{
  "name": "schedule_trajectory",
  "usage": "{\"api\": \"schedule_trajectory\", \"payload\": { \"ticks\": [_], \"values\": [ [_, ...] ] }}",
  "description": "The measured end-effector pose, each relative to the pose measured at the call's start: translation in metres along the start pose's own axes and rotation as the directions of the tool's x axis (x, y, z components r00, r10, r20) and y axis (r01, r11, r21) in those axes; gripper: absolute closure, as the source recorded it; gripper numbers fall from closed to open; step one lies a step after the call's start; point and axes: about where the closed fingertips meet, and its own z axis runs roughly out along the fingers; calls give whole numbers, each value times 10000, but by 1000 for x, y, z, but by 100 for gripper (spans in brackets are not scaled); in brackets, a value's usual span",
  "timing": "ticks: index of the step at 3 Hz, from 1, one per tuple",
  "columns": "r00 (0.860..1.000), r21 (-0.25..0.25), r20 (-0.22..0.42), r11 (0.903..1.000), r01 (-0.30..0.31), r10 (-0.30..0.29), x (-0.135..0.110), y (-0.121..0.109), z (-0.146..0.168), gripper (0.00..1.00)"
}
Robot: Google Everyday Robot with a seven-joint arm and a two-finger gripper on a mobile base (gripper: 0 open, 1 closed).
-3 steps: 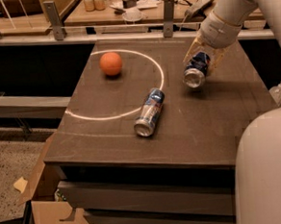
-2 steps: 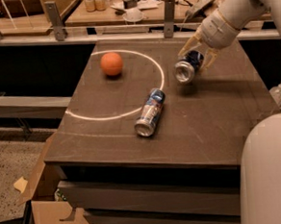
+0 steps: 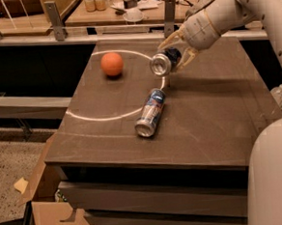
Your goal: Move pepsi can near orange
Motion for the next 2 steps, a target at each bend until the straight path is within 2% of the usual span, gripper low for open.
{"api": "schedule_trajectory", "payload": {
  "ticks": [1,2],
  "values": [
    [9980,235,-411,9986,484,-474,-13,-8,22,100],
    [9897,116,-1196,9966,811,-792,-8,-1,68,100]
  ]
}}
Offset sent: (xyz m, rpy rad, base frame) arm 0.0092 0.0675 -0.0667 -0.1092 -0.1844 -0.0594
